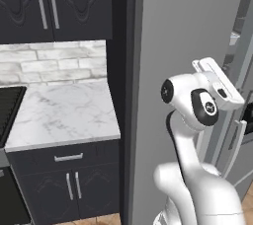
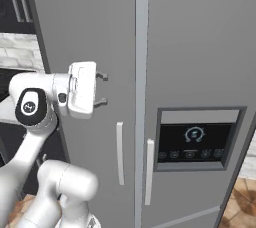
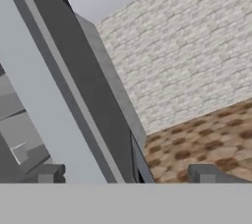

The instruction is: Open the freezer door, pick up the ice cube tray from the freezer, and place it on the dining counter.

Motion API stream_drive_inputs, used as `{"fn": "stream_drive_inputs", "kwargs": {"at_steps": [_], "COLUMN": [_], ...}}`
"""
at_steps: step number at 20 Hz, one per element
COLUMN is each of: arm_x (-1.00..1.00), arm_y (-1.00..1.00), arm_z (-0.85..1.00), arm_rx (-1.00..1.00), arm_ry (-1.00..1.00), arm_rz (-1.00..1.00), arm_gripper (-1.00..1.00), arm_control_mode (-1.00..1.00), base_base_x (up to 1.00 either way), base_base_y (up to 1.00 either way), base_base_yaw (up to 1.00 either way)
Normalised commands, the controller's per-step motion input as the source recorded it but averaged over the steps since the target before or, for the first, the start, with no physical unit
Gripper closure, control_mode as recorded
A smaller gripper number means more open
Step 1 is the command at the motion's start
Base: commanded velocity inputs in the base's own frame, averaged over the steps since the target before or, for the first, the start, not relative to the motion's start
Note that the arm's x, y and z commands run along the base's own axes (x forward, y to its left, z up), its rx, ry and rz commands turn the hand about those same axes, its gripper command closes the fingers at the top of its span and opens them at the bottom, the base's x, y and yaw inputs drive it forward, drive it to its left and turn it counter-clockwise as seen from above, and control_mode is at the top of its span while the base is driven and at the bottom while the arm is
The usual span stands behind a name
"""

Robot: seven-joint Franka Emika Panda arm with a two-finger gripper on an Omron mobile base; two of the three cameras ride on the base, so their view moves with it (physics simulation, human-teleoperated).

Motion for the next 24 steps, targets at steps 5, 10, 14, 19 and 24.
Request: {"fn": "stream_drive_inputs", "kwargs": {"at_steps": [5,10,14,19,24], "arm_x": [0.18,0.3,0.39,0.48,0.42], "arm_y": [-0.26,-0.15,-0.02,-0.01,-0.18], "arm_z": [0.0,-0.09,-0.19,-0.18,-0.05], "arm_rx": [0.0,0.0,0.0,0.0,0.0], "arm_ry": [0.02,0.0,0.0,0.0,0.0], "arm_rz": [0.0,0.0,0.0,0.0,0.0], "arm_gripper": [-1.0,-1.0,-1.0,-1.0,-1.0], "arm_control_mode": [-1.0,-1.0,-1.0,-1.0,-1.0], "base_base_x": [0.0,0.0,0.0,0.0,0.0], "base_base_y": [0.0,0.0,0.0,0.0,0.0], "base_base_yaw": [0.0,0.0,0.0,0.0,0.0]}}
